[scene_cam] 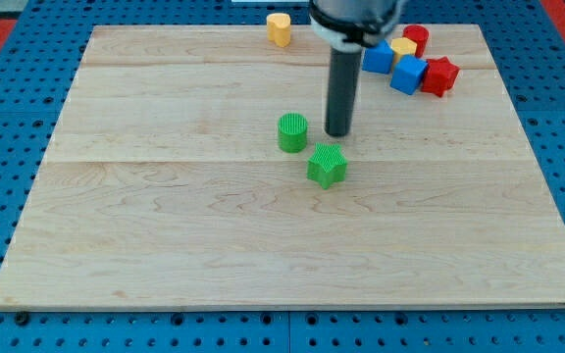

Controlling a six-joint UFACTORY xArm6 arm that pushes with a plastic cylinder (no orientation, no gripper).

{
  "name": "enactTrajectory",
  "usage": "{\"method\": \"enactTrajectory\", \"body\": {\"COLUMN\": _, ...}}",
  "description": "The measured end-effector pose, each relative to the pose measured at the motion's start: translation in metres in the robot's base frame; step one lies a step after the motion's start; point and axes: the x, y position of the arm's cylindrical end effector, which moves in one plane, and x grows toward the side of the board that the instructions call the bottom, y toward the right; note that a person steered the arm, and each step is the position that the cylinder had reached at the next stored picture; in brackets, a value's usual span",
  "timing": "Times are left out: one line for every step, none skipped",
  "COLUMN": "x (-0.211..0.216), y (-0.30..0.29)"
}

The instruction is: Push the green blocks to the left center of the board

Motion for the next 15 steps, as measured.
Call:
{"method": "enactTrajectory", "body": {"x": 0.017, "y": 0.037}}
{"method": "enactTrajectory", "body": {"x": -0.038, "y": -0.076}}
{"method": "enactTrajectory", "body": {"x": -0.061, "y": -0.205}}
{"method": "enactTrajectory", "body": {"x": -0.044, "y": -0.168}}
{"method": "enactTrajectory", "body": {"x": -0.017, "y": -0.13}}
{"method": "enactTrajectory", "body": {"x": -0.009, "y": -0.234}}
{"method": "enactTrajectory", "body": {"x": -0.03, "y": -0.238}}
{"method": "enactTrajectory", "body": {"x": -0.033, "y": -0.137}}
{"method": "enactTrajectory", "body": {"x": -0.033, "y": -0.013}}
{"method": "enactTrajectory", "body": {"x": 0.004, "y": 0.014}}
{"method": "enactTrajectory", "body": {"x": 0.033, "y": -0.022}}
{"method": "enactTrajectory", "body": {"x": -0.002, "y": -0.132}}
{"method": "enactTrajectory", "body": {"x": -0.002, "y": -0.18}}
{"method": "enactTrajectory", "body": {"x": 0.034, "y": -0.125}}
{"method": "enactTrajectory", "body": {"x": 0.041, "y": -0.198}}
